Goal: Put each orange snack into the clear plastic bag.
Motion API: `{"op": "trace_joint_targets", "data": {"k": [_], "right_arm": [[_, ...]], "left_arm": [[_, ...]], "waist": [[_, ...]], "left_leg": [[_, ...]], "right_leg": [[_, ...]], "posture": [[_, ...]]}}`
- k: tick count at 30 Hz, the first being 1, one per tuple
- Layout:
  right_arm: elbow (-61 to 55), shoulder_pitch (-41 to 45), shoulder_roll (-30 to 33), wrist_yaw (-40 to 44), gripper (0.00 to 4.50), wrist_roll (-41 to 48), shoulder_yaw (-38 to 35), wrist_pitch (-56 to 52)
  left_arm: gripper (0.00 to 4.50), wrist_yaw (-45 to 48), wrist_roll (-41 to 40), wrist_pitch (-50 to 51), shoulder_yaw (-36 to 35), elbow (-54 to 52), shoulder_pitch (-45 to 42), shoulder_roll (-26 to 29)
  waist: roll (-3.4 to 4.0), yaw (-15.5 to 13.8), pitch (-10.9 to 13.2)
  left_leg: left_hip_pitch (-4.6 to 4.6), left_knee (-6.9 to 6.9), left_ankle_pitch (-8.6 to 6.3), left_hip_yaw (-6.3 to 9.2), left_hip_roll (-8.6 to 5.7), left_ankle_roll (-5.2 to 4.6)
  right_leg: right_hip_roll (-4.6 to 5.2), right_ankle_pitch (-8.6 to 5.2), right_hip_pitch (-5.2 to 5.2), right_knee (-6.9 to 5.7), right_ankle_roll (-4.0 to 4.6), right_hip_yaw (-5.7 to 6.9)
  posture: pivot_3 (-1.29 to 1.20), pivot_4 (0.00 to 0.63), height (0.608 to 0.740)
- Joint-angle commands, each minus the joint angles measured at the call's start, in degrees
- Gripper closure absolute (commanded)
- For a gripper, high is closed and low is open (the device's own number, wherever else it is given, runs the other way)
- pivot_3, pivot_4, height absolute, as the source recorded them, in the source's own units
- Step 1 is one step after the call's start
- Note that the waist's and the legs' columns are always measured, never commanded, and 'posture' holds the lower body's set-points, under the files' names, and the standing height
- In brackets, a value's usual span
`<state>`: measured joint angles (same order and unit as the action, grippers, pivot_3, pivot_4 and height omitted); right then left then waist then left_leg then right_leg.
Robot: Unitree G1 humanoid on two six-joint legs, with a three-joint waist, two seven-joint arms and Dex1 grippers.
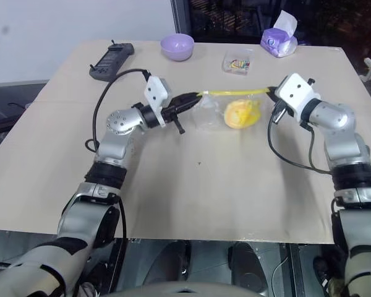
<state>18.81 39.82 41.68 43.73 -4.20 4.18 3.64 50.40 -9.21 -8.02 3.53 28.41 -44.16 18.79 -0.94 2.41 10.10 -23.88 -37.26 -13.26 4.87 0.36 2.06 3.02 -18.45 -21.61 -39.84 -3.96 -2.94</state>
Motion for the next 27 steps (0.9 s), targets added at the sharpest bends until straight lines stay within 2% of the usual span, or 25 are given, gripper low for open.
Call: {"op": "trace_joint_targets", "data": {"k": [1,4,10,13,16,22,27], "right_arm": [[-7.44,-2.28,3.74,5.56,2.66,0.54,0.36,-5.55],[-11.98,-3.10,6.64,10.11,2.66,1.99,0.07,-10.02],[-23.81,1.89,7.22,16.84,2.66,8.71,0.40,-19.84],[-27.93,4.56,2.78,16.78,2.66,10.91,3.01,-22.67],[-27.02,6.52,-2.68,14.52,2.66,7.60,7.93,-20.03],[-20.55,10.64,-6.57,11.87,2.66,-0.36,13.85,-11.59],[-15.76,13.01,-8.58,10.68,2.66,-3.36,14.98,-7.22]], "left_arm": [[4.50,-0.21,-0.32,-0.61,-0.13,-2.46,0.34,-0.31],[4.50,0.16,-0.43,-0.35,0.22,-3.30,0.98,-0.70],[4.50,1.54,-0.47,-0.25,1.09,-4.77,1.27,-0.58],[4.50,1.90,-0.67,-0.02,1.35,-5.34,1.49,-0.71],[4.50,2.41,-0.62,-0.20,1.84,-5.56,2.02,-1.16],[4.50,2.89,-0.61,0.30,2.24,-6.86,2.25,-1.79],[4.50,2.97,-0.46,0.31,2.52,-7.47,2.68,-1.93]], "waist": [[-0.01,-0.08,0.00],[0.01,0.00,0.01],[0.02,0.32,0.02],[0.01,0.15,0.01],[-0.01,0.06,0.00],[0.00,-0.07,0.01],[0.00,0.03,0.01]], "left_leg": [[0.00,-0.02,0.00,0.01,0.00,0.00],[0.00,-0.07,-0.03,0.02,-0.01,-0.06],[0.02,-0.07,-0.04,0.02,0.03,-0.07],[0.02,-0.07,-0.04,0.06,0.03,-0.07],[0.02,-0.09,-0.04,0.08,0.02,-0.08],[-0.01,-0.11,0.00,0.09,-0.03,-0.01],[-0.01,-0.10,0.01,0.12,-0.01,0.01]], "right_leg": [[0.00,0.00,0.00,-0.01,0.00,0.01],[0.00,0.00,0.01,-0.06,0.00,0.01],[-0.04,0.00,0.00,-0.08,0.00,0.00],[-0.03,0.00,0.03,-0.04,0.00,0.03],[-0.03,0.00,0.04,-0.05,0.00,0.05],[0.01,0.00,0.02,-0.04,0.00,0.08],[0.00,0.00,0.01,-0.05,0.00,0.11]], "posture": [[0.00,0.150,0.740],[0.00,0.150,0.740],[0.00,0.150,0.740],[0.00,0.150,0.740],[0.00,0.150,0.740],[0.00,0.150,0.740],[0.00,0.150,0.740]]}}
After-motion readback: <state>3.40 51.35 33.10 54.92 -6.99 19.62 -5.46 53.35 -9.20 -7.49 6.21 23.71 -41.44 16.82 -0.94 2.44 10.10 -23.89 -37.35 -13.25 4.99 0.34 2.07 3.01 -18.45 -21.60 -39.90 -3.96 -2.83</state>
